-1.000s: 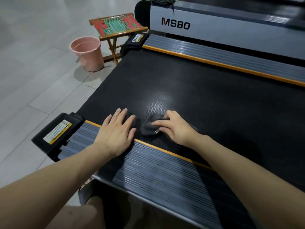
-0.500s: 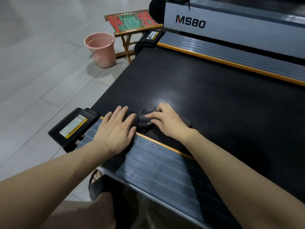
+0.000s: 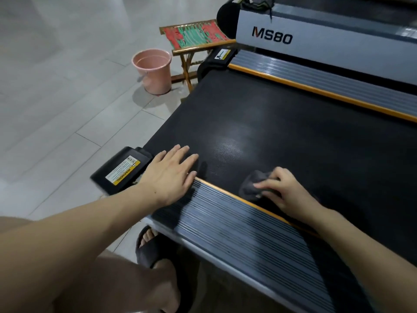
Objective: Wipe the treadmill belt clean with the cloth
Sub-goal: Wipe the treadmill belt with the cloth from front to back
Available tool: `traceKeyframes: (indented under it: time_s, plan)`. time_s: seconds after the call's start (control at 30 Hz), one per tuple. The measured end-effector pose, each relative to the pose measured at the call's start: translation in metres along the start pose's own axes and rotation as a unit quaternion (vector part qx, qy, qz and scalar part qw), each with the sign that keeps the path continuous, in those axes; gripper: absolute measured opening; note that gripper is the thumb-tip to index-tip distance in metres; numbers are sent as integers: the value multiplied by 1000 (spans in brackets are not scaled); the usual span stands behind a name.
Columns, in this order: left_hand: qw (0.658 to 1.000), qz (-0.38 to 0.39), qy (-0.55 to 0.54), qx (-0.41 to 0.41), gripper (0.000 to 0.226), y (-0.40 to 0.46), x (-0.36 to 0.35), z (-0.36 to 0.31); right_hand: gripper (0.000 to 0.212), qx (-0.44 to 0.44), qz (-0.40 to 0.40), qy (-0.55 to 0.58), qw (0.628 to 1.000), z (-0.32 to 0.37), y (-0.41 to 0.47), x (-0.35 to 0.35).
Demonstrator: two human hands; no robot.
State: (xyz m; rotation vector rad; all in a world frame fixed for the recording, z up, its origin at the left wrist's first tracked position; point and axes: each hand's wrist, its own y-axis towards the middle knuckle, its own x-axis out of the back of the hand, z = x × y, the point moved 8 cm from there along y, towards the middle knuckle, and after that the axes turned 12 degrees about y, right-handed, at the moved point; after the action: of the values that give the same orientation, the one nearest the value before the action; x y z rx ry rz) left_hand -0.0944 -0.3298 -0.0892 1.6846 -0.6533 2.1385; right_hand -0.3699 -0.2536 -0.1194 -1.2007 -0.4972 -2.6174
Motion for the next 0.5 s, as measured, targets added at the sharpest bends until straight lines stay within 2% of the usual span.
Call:
traceKeyframes:
  time_s: [0.13, 0.23, 0.33, 0.5]
  plan:
    - [999, 15, -15, 29, 57, -11, -11, -3, 20, -17, -41, 31, 999, 37, 112, -65]
    - [999, -12, -23, 30, 59, -12, -9, -4, 21, -33, -9, 38, 999, 58, 146, -83]
    - [999, -23, -22, 23, 68, -17, -15, -1, 22, -10, 39, 42, 998, 50, 102, -62]
    - [998, -25, -50, 37, 66, -19, -35, 7, 26, -11, 49, 17, 999, 23, 7, -14]
